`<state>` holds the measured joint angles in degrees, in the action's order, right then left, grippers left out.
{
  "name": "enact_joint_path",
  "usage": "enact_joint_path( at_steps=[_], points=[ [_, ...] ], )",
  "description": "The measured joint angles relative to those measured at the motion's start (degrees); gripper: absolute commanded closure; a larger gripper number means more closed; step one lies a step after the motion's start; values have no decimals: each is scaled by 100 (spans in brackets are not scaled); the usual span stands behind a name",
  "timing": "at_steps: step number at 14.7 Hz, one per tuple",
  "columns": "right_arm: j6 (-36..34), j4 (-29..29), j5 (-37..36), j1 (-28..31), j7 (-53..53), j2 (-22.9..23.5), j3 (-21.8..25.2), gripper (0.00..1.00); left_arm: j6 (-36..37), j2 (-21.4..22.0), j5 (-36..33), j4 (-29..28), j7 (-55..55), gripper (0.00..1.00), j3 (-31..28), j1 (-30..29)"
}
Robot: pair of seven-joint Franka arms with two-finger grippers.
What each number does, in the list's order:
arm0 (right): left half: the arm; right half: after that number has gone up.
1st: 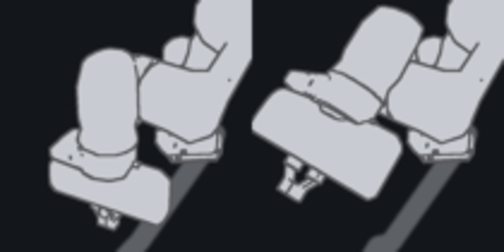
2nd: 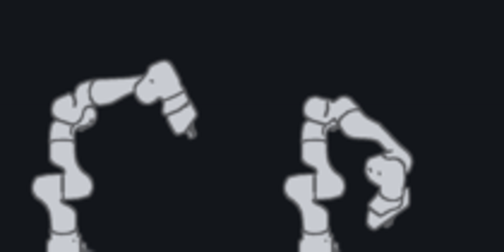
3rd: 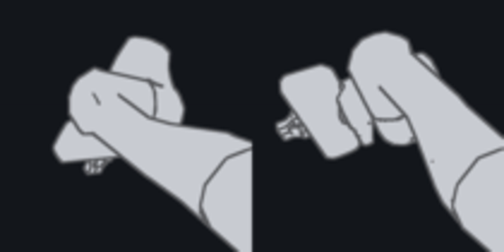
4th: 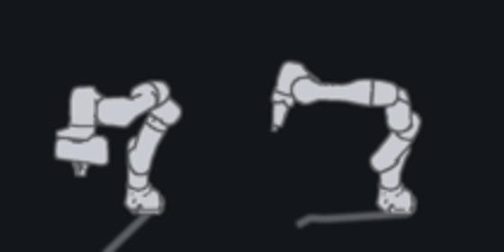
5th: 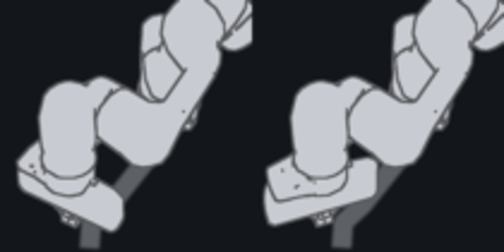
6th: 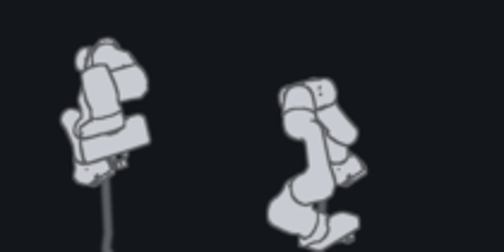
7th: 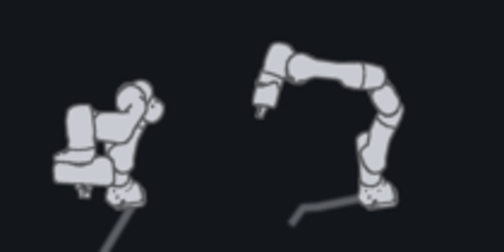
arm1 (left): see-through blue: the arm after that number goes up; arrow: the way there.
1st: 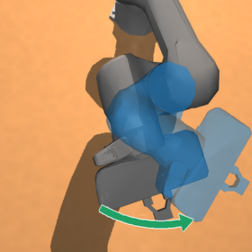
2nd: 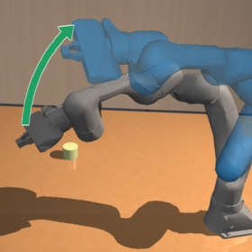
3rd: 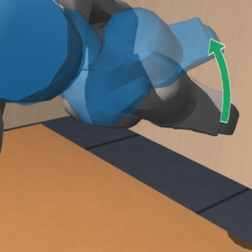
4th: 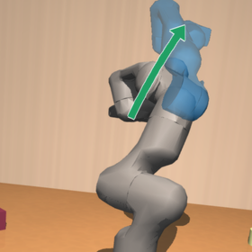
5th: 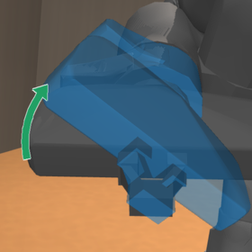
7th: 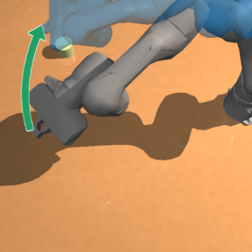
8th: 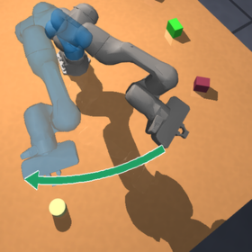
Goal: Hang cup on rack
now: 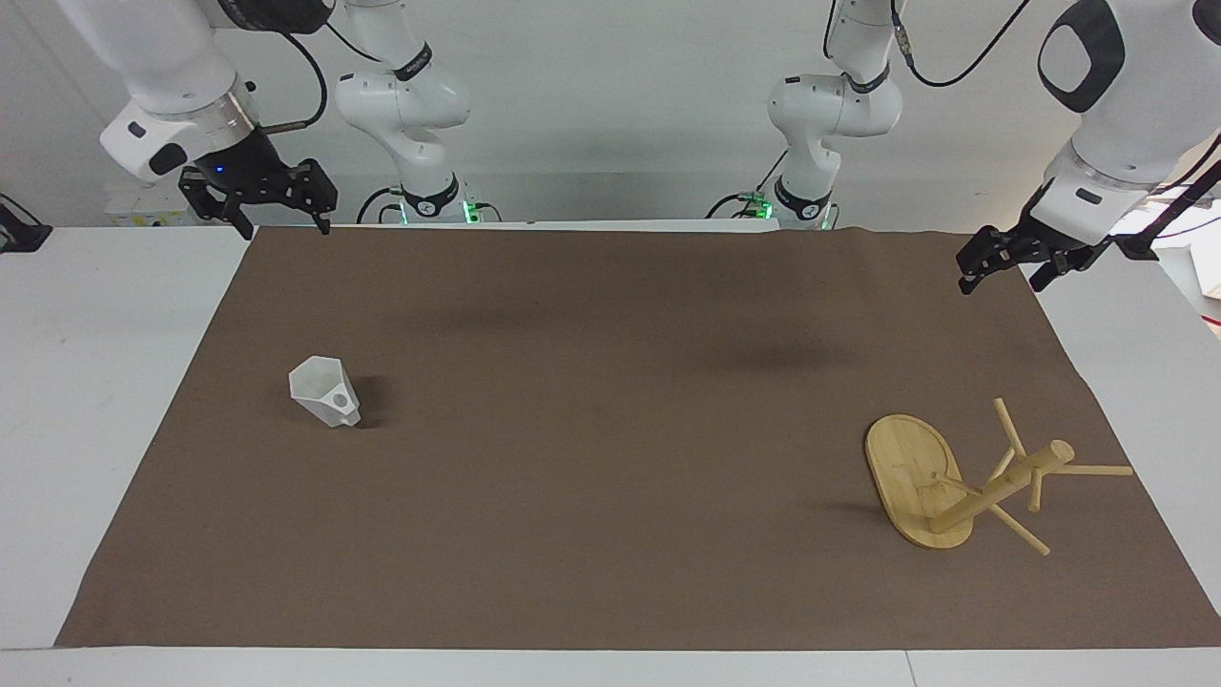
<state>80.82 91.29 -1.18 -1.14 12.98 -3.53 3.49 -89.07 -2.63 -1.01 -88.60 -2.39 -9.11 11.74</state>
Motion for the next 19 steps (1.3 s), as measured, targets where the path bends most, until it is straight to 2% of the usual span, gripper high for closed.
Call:
enact_joint_path(
  at_steps=[3, 5, 8, 10, 14, 19],
  points=[
    [103, -13, 0, 232, 1938, -15, 32, 1, 0, 0, 0, 0, 0, 0, 0, -8],
    [404, -22, 30, 330, 3151, -11, 42, 1, 0, 0, 0, 0, 1, 0, 0, -8],
    [775, -24, 690, 615, 5012, 200, 43, 0, 0, 0, 0, 0, 1, 0, 0, -8],
    [1054, -24, 1271, 1015, 6322, 578, 52, 0, 0, 0, 0, 0, 1, 0, 0, -8],
    [1343, -22, 2780, 1883, 8811, 1736, 66, 0, 0, 0, 0, 0, 1, 0, 0, -8],
    [532, -37, 3993, 2956, 11223, 2631, 53, 0, 1, 0, 0, 0, 2, 0, 0, -8]
  ],
)
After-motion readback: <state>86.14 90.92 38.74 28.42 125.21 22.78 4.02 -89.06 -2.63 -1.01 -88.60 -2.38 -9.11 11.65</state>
